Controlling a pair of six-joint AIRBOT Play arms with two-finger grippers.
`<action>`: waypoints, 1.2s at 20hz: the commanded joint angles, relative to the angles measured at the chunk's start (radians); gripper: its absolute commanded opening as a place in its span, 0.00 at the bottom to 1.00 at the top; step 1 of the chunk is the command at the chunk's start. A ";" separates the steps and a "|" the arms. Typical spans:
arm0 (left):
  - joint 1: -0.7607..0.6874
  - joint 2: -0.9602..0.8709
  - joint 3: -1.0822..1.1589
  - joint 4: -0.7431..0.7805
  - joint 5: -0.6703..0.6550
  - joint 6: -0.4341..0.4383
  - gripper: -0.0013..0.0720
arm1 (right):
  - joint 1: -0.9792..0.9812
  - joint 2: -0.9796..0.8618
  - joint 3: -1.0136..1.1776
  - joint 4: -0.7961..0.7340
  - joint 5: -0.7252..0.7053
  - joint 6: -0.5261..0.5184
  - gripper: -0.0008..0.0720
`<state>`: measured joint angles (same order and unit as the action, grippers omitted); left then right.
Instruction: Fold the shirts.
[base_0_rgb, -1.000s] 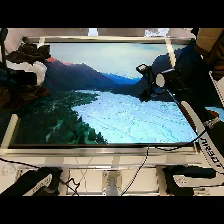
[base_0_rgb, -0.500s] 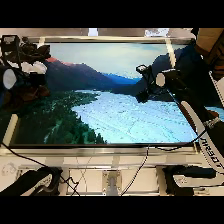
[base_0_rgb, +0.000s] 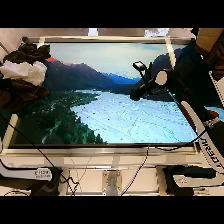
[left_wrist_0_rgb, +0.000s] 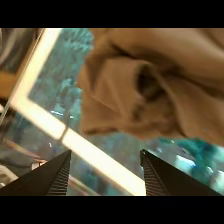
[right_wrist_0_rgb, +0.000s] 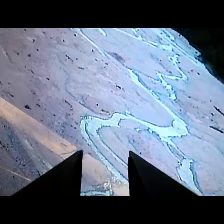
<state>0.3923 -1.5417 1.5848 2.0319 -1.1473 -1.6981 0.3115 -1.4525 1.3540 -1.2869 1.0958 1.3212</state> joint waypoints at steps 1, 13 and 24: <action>0.108 -0.194 0.153 -0.113 0.001 0.056 0.74 | 0.000 0.000 0.001 0.028 -0.063 0.039 0.50; 0.106 -0.418 0.323 -0.212 0.048 0.106 0.63 | 0.000 0.000 0.001 -0.024 -0.161 0.124 0.49; -0.090 -0.417 0.323 -1.312 -0.196 0.404 0.03 | 0.000 0.000 0.001 -0.184 -0.267 0.130 0.45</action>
<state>0.4065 -1.9591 1.9076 1.1477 -1.2228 -1.4242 0.3115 -1.4528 1.3540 -1.3678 0.8513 1.4441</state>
